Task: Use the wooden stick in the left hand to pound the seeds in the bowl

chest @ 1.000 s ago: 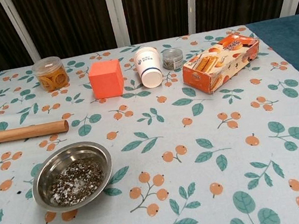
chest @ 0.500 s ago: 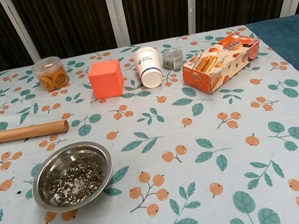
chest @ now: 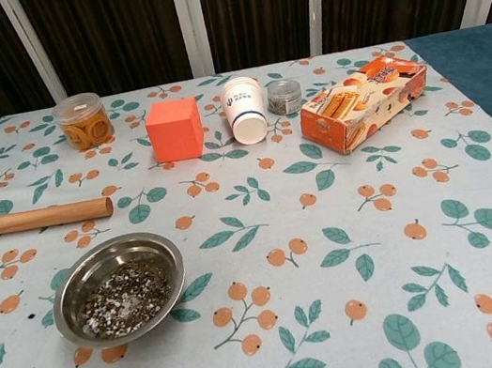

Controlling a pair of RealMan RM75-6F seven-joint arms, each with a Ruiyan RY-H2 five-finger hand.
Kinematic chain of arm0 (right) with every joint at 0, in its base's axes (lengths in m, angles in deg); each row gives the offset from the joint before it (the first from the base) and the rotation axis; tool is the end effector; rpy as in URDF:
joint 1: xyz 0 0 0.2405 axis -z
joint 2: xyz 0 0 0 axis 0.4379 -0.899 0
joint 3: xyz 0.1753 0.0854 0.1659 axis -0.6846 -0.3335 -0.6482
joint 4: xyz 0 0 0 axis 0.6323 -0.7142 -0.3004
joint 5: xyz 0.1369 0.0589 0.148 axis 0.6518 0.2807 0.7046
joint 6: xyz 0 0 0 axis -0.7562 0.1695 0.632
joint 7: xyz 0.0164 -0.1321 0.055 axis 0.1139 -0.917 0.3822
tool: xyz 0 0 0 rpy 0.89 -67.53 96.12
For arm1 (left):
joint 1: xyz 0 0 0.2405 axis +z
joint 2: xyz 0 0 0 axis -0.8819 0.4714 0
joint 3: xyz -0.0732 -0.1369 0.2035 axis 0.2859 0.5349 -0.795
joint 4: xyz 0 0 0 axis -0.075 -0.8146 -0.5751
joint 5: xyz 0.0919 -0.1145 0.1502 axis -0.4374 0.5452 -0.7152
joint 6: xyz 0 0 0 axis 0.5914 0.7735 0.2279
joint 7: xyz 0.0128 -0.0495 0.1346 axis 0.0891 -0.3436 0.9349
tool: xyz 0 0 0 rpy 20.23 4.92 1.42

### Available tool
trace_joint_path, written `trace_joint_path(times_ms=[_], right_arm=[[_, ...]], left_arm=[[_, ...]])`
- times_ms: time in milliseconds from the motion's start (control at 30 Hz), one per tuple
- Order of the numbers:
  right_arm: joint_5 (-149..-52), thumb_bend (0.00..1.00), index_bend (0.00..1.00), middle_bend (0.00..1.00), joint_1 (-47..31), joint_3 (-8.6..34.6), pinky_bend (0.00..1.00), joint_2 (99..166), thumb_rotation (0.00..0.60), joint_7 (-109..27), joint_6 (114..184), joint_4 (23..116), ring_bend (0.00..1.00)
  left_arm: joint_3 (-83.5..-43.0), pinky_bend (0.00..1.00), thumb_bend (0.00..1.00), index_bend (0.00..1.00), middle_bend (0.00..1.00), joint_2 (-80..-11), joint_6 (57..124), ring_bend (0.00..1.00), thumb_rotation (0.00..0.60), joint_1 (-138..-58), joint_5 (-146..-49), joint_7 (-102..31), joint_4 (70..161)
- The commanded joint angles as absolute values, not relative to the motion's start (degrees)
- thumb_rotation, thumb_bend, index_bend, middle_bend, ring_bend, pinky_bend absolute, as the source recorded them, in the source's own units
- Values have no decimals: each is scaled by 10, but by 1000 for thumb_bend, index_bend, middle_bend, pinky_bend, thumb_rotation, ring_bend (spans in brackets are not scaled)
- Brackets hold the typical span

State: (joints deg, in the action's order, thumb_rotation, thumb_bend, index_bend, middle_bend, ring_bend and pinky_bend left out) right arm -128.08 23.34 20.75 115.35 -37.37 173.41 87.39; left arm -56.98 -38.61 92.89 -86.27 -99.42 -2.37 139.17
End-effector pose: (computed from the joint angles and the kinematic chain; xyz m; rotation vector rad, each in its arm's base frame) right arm -0.3033 -0.1672 0.1528 1.3569 -0.9530 1.0392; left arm -0.2285 0.3036 0.0821 -1.5511 -0.8213 -0.7179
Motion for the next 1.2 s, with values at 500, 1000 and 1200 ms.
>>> trace_joint_path(times_ms=[500, 1000, 1200], right_arm=[[-1279, 367, 0, 0, 233, 209, 0, 1149, 600, -358, 1729, 878, 0], [-1273, 367, 0, 0, 231, 208, 0, 1146, 600, -349, 1722, 881, 0], [-1273, 367, 0, 0, 231, 208, 0, 1146, 600, -350, 1721, 881, 0]], left_arm=[[-566, 0, 369, 355, 272, -520, 879, 0, 600, -973, -878, 56, 1256], [-567, 0, 371, 354, 310, -581, 859, 0, 600, -1024, -819, 75, 1176], [-576, 0, 371, 359, 317, -591, 855, 0, 600, -1032, -816, 72, 1164]])
